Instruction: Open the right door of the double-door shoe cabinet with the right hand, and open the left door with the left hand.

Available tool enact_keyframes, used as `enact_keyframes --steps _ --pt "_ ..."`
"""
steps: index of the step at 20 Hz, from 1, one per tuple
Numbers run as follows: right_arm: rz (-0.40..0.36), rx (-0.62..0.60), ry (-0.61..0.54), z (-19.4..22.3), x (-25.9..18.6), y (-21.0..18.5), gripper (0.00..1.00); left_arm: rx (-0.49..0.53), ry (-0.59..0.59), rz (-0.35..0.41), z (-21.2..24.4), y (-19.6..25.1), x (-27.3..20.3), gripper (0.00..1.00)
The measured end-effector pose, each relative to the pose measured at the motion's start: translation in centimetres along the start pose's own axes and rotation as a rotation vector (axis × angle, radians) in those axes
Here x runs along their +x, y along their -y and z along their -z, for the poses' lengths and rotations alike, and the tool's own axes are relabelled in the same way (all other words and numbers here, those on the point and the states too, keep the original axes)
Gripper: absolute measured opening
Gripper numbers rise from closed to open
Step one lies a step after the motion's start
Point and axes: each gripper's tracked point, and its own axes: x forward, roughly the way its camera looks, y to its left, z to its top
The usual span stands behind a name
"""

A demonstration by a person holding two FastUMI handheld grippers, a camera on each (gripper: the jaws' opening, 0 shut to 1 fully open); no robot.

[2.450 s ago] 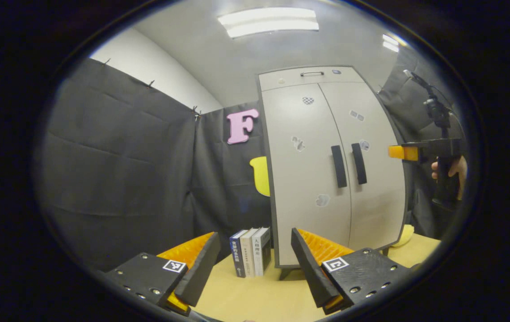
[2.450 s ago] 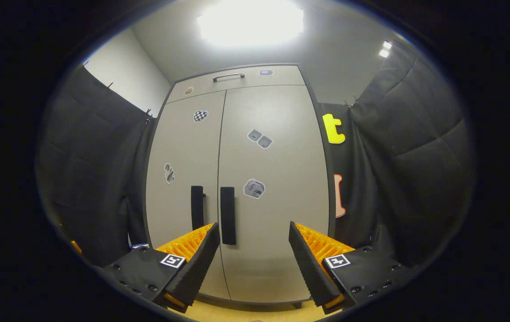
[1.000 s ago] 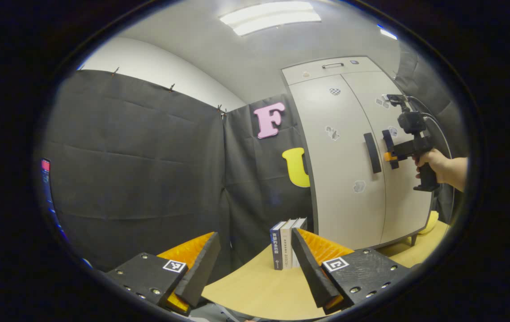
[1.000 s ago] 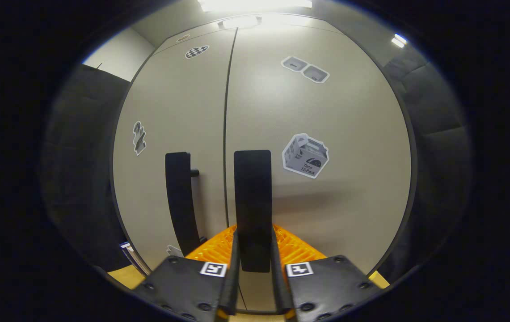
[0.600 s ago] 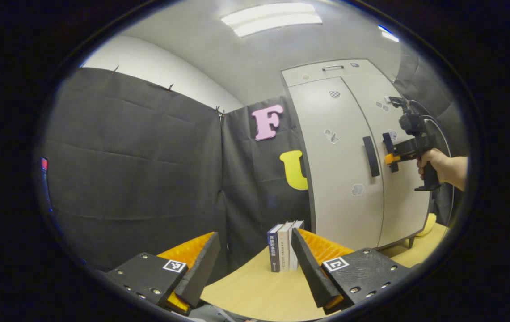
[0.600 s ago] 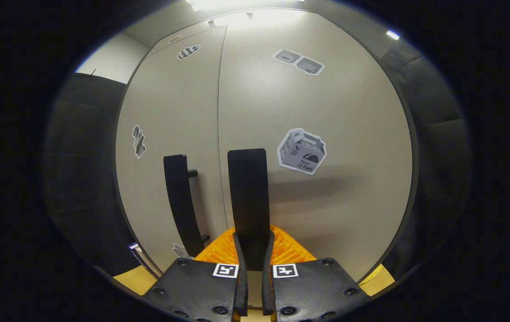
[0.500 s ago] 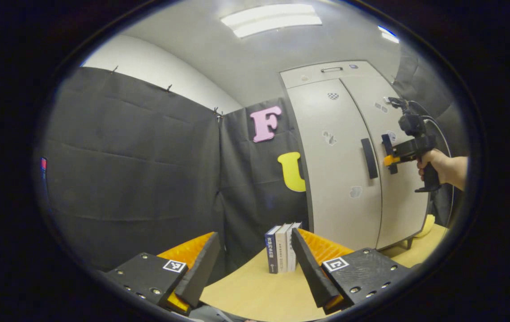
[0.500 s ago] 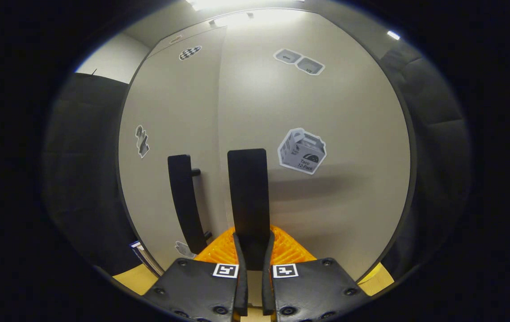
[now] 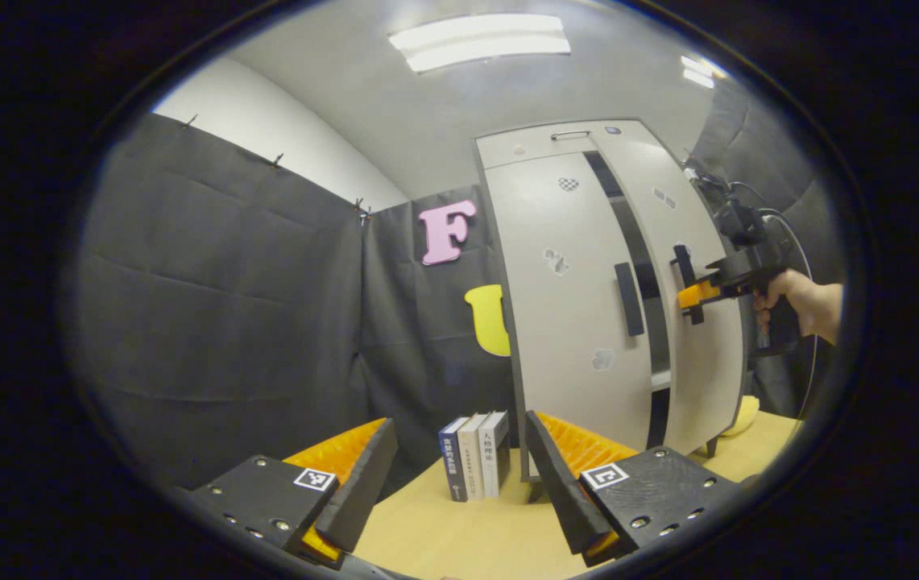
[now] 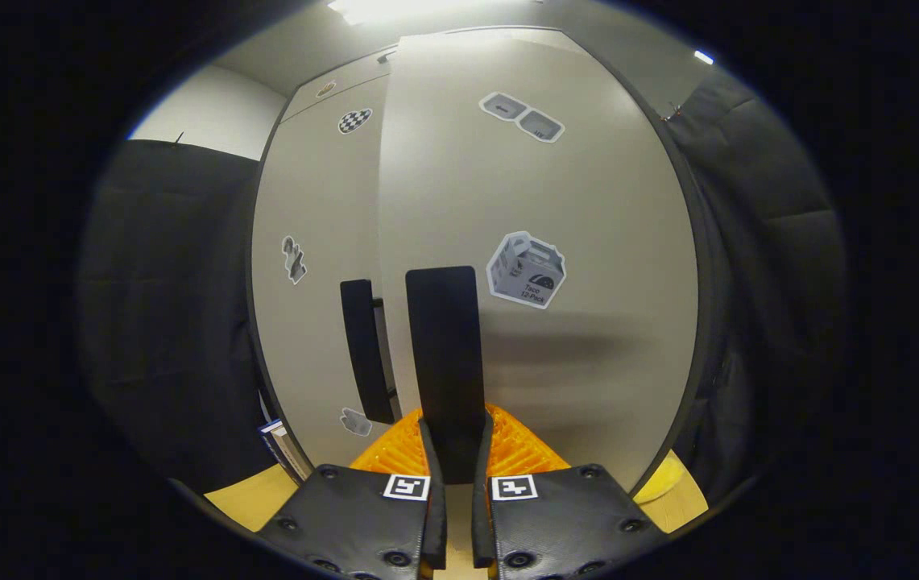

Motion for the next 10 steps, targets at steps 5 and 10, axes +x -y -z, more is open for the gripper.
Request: enact_keyframes --steps 5,10 --pt "-0.015 0.0 -0.006 0.2 -2.9 0.8 0.12 -0.007 0.012 0.053 -0.3 2.0 0.4 0.94" --pt "-0.038 0.009 -0.005 0.2 -4.8 1.8 0.12 -0.014 0.017 0.092 -0.5 3.9 0.8 0.94"
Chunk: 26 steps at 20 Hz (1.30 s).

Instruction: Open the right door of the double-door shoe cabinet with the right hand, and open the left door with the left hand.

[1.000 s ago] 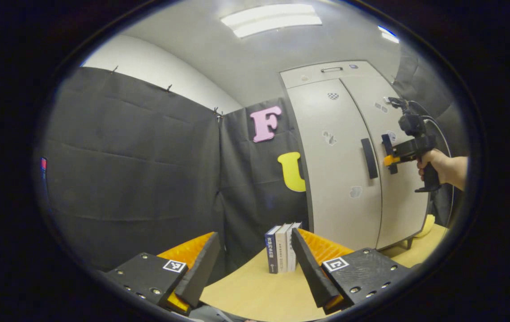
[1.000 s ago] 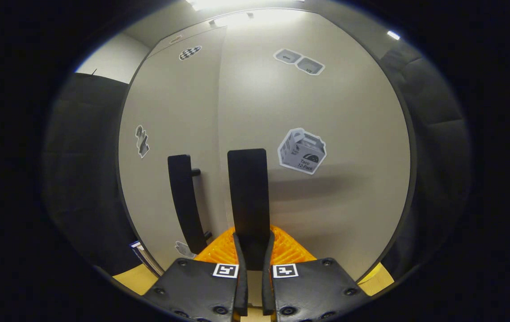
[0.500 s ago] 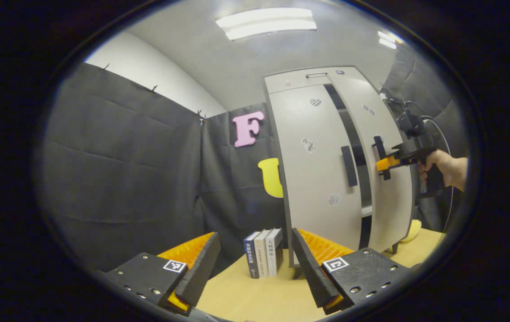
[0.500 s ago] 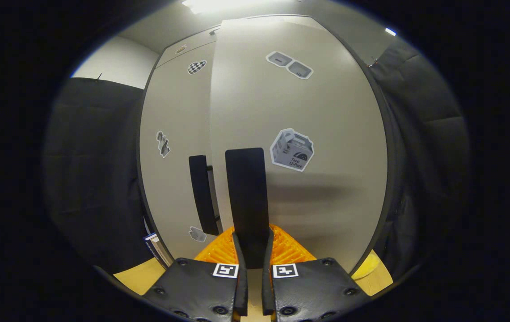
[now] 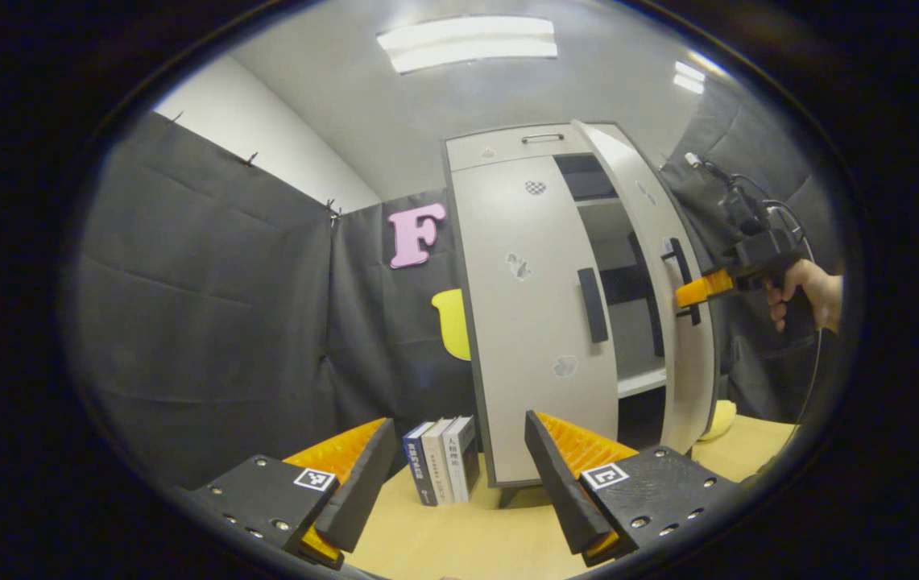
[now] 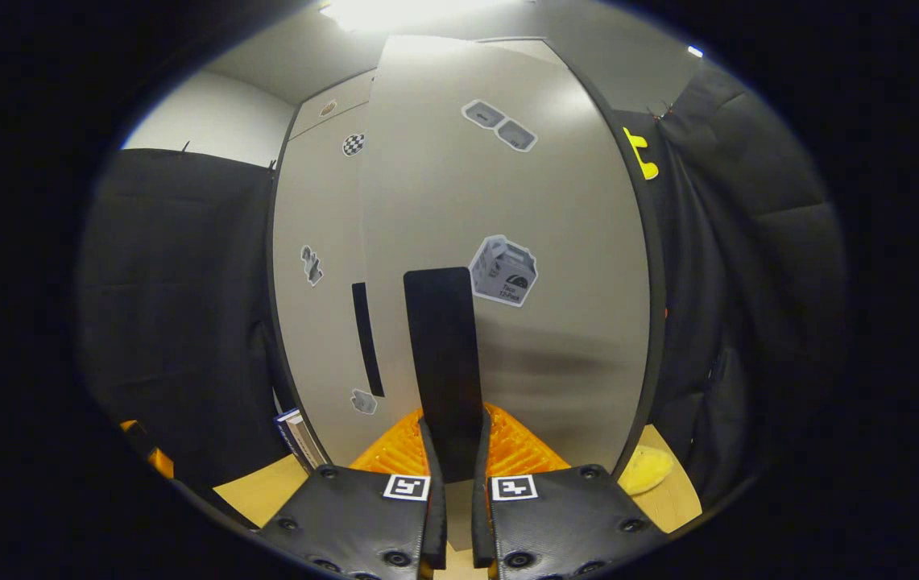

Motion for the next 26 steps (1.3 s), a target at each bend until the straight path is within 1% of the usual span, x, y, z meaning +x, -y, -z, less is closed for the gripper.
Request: enact_keyframes --steps 1,2,4,9,12,15,16,20,23,26 --pt "-0.008 0.005 -0.007 0.0 -0.3 0.2 0.14 0.0 -0.002 0.009 0.1 0.4 0.2 0.94" --pt "-0.014 0.021 -0.009 0.0 -0.5 0.3 0.12 -0.002 -0.004 0.018 0.2 0.9 0.2 0.94" --pt "-0.026 0.045 -0.015 0.1 -1.0 0.7 0.14 -0.01 -0.009 0.031 0.4 1.8 0.5 0.94" --pt "-0.029 0.074 -0.017 0.0 -2.0 1.8 0.13 -0.018 -0.02 0.087 0.7 4.8 1.0 0.94" --pt "-0.025 0.049 -0.023 -0.1 -2.6 2.4 0.14 -0.026 -0.019 0.121 0.8 6.9 1.1 0.94" --pt "-0.02 0.031 -0.022 -0.2 -2.8 2.8 0.12 -0.026 -0.027 0.154 0.8 9.0 1.5 0.95" --pt "-0.017 0.027 -0.018 -0.2 -3.0 3.1 0.13 -0.023 -0.025 0.162 0.8 9.6 1.5 0.94" --pt "0.024 -0.005 -0.007 -0.4 -3.4 4.4 0.13 -0.014 -0.023 0.178 0.8 11.3 2.0 0.94" --pt "0.069 -0.041 -0.003 -0.5 -4.3 5.9 0.12 -0.031 -0.04 0.195 1.2 13.1 2.9 0.95" --pt "0.172 -0.061 0.031 -1.5 -4.2 9.0 0.12 -0.04 -0.043 0.223 1.0 15.5 2.7 0.95"
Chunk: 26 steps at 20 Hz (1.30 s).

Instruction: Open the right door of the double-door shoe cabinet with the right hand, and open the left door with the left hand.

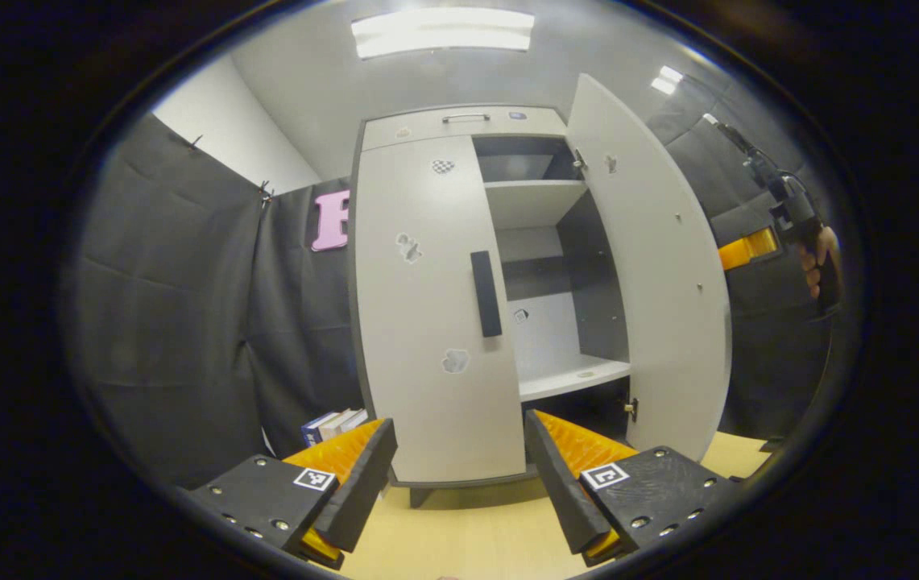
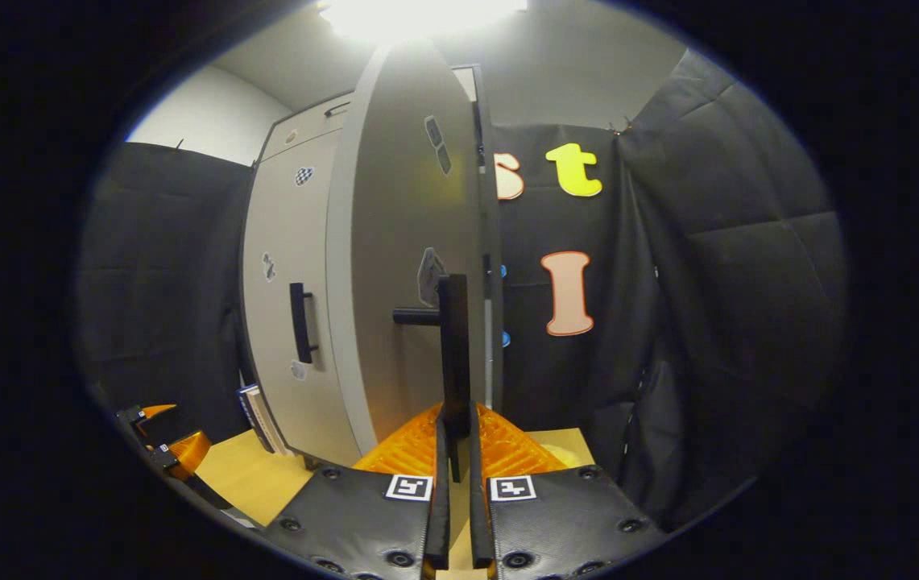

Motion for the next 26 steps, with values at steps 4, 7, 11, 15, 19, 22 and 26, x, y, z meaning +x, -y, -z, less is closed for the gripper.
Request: enact_keyframes --steps 4,7,11,15,19,22,26 --pt "-0.055 0.041 0.041 -0.6 0.2 -0.8 0.06 0.004 0.003 0.012 -0.5 2.1 0.5 0.94" --pt "-0.04 -0.068 0.058 -0.7 0.3 1.0 0.08 0.002 0.007 0.0 -1.1 3.1 0.4 0.94" --pt "-0.064 -0.036 0.037 0.1 0.0 1.0 0.08 0.009 0.018 -0.002 -2.4 4.3 1.1 0.94" --pt "-0.084 0.05 0.027 1.2 -1.9 1.3 0.08 0.008 0.041 0.007 -4.8 5.6 2.9 0.94" --pt "-0.032 0.05 0.049 2.3 -4.9 4.3 0.31 0.031 0.068 0.038 -7.9 6.4 5.8 0.94" --pt "0.034 0.039 0.048 3.3 -6.4 6.1 0.99 0.051 0.085 0.048 -9.8 6.0 8.4 0.94" --pt "0.109 0.088 0.027 4.9 -7.4 7.5 0.97 -0.002 0.099 0.044 -11.7 4.1 13.5 0.94"
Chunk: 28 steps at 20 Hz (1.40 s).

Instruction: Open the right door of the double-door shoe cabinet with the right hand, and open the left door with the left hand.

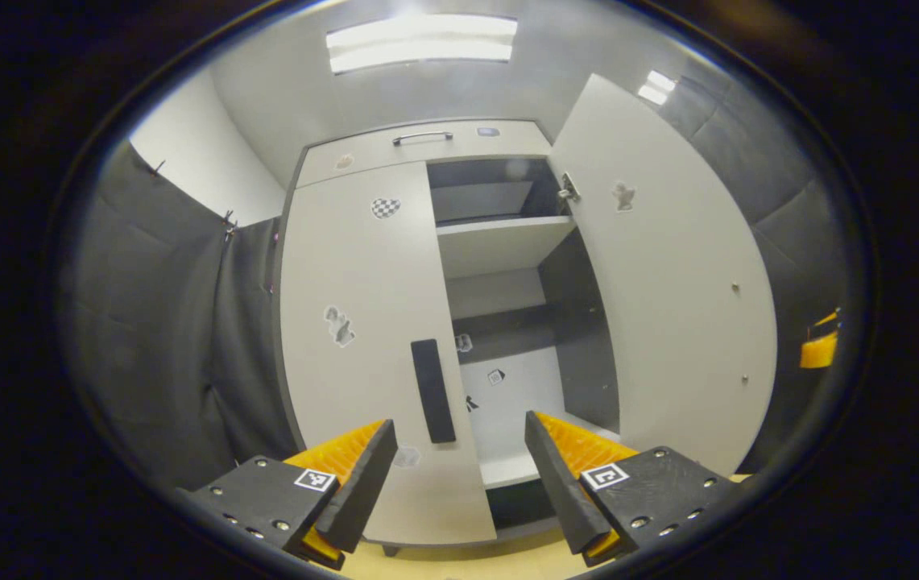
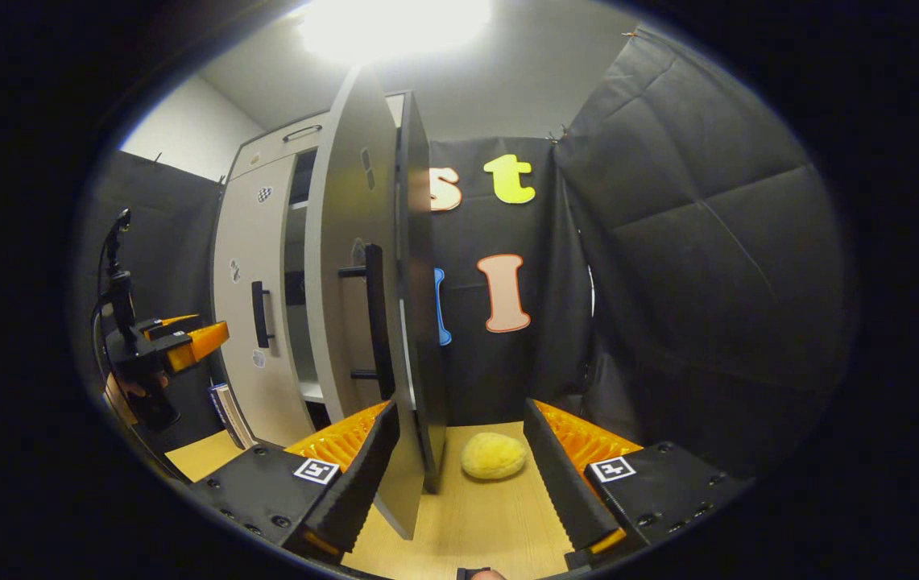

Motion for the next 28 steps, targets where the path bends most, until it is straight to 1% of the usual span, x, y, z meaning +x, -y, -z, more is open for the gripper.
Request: enact_keyframes --steps 3,7,9,11,14,15,16,17,18,19,20,21,23,25,27,28 --pt "0.055 0.021 -0.027 1.0 -0.4 0.9 0.97 -0.06 -0.015 0.0 0.2 -1.6 4.0 0.94" --pt "0.123 0.021 -0.041 1.4 -0.3 1.3 0.97 -0.121 -0.059 0.006 2.2 -2.8 8.4 0.94" --pt "0.145 0.026 -0.055 1.9 -0.2 1.3 0.97 -0.124 -0.068 0.016 2.7 -2.9 10.5 0.94" --pt "0.159 0.035 -0.083 2.7 0.4 1.2 0.97 -0.103 -0.073 0.012 3.6 -3.3 12.5 0.94" --pt "0.17 0.053 -0.113 3.8 1.0 0.6 0.97 -0.1 -0.1 0.003 5.0 -4.1 14.2 0.93" --pt "0.171 0.053 -0.12 3.9 1.2 0.4 0.97 -0.125 -0.099 0.026 5.2 -3.8 14.5 0.84" --pt "0.181 0.046 -0.126 4.3 1.4 0.5 0.97 -0.138 -0.095 0.023 5.2 -3.8 14.4 0.75" --pt "0.192 0.035 -0.132 4.4 1.5 0.7 0.97 -0.132 -0.097 0.023 5.3 -3.8 14.3 0.68" --pt "0.198 0.027 -0.136 4.6 1.5 0.7 0.97 -0.136 -0.087 0.044 5.1 -3.2 14.3 0.67" --pt "0.197 0.024 -0.14 4.6 1.6 0.7 0.97 -0.15 -0.087 0.082 5.0 -2.3 14.5 0.59" --pt "0.193 0.025 -0.142 4.7 1.6 0.5 0.92 -0.145 -0.086 0.081 5.0 -2.4 14.3 0.48" --pt "0.193 0.025 -0.142 4.7 1.6 0.4 0.92 -0.128 -0.094 0.074 5.1 -2.4 14.2 0.42" --pt "0.192 0.022 -0.146 4.9 1.4 0.6 0.92 -0.14 -0.101 0.074 5.1 -2.4 14.4 0.29" --pt "0.188 0.017 -0.153 5.1 1.4 0.9 0.92 -0.184 -0.104 0.086 5.1 -2.4 14.3 0.21" --pt "0.182 0.015 -0.151 5.0 1.6 1.0 0.92 -0.201 -0.106 0.089 5.2 -2.4 13.8 0.17" --pt "0.176 0.018 -0.148 4.9 1.8 0.9 0.92 -0.194 -0.11 0.092 5.1 -2.5 13.5 0.15"
